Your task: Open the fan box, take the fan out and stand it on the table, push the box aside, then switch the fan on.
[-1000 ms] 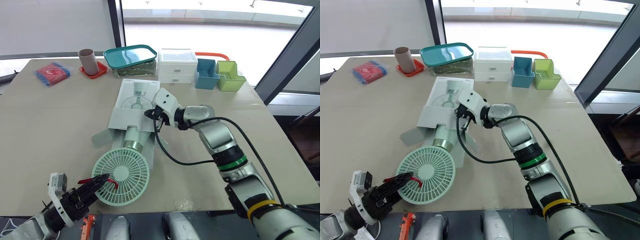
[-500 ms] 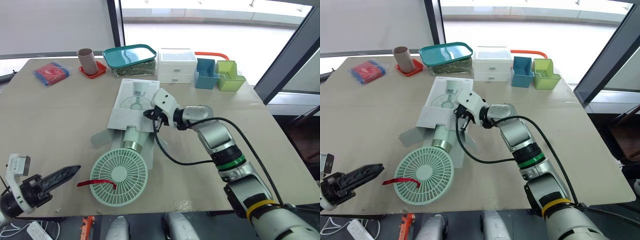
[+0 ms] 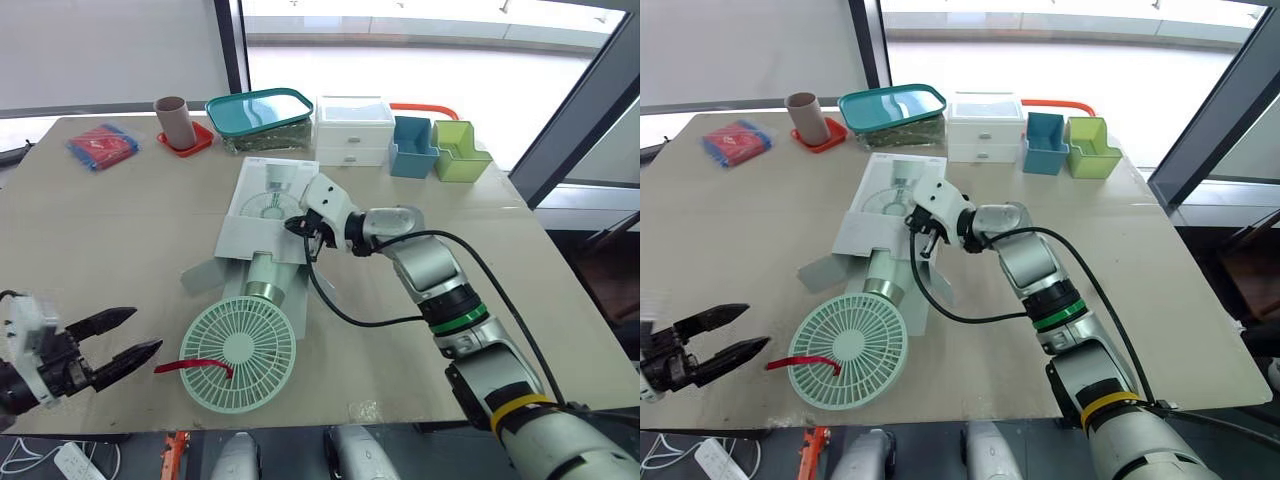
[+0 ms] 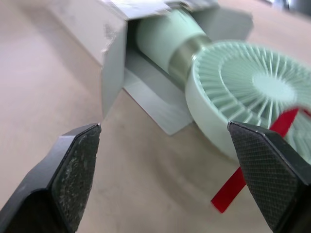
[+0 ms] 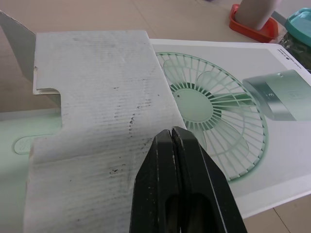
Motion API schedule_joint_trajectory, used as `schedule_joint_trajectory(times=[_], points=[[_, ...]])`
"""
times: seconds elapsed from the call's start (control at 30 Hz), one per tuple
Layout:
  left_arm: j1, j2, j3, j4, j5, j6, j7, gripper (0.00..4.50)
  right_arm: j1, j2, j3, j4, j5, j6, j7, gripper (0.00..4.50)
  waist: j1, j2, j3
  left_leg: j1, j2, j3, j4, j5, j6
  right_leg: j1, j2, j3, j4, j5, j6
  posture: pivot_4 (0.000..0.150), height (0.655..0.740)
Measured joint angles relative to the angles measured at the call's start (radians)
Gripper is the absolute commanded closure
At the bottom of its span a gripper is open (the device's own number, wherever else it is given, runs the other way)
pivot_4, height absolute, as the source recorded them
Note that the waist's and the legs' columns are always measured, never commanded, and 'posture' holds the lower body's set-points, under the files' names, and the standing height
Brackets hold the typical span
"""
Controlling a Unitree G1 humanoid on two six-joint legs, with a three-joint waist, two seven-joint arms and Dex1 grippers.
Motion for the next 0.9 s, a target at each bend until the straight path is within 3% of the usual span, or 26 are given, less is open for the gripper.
schedule_joint_trajectory(times=[0.2,0.33,0.53,0.73,0.9], points=[[-0.059,-0.026,-0.051,0.114,0.134,-0.262,-0.081,0.06,0.001,-0.013,-0.050,-0.119,0.081,0.084,0.044,4.50,0.001,0.000,0.000,-0.001,0.000,-0.001,0.000,0.000,0.000,0.000,0.000,0.000,0.000,0.000,0.000,0.150,0.7400],[-0.139,-0.050,-0.074,0.201,0.154,-0.352,-0.092,0.06,0.007,-0.064,-0.085,-0.282,0.151,0.155,0.077,4.50,0.001,0.000,0.000,-0.001,0.000,-0.001,0.001,0.000,0.001,0.000,-0.001,-0.001,0.000,0.001,0.001,0.150,0.7400],[-0.235,-0.050,-0.095,0.309,0.192,-0.483,-0.101,0.06,0.040,-0.121,-0.090,-0.335,0.188,0.205,0.084,4.50,0.000,0.000,0.000,-0.001,0.000,-0.001,0.001,0.000,0.001,0.000,0.000,-0.001,0.001,0.001,0.002,0.150,0.7400],[-0.268,-0.051,-0.137,0.422,0.260,-0.902,-0.202,0.06,0.147,-0.215,-0.138,-0.447,0.272,0.255,0.120,4.50,0.003,0.000,0.000,-0.001,0.000,-0.001,0.001,-0.001,0.002,0.000,-0.002,-0.002,0.001,0.001,0.002,0.150,0.7400],[-0.301,-0.048,-0.153,0.519,0.265,-1.122,-0.192,0.06,0.257,-0.297,-0.172,-0.564,0.355,0.250,0.186,4.50,0.004,0.000,0.000,-0.001,0.000,-0.001,0.003,-0.002,0.003,0.001,-0.001,-0.002,0.001,0.002,0.002,0.150,0.7400]])
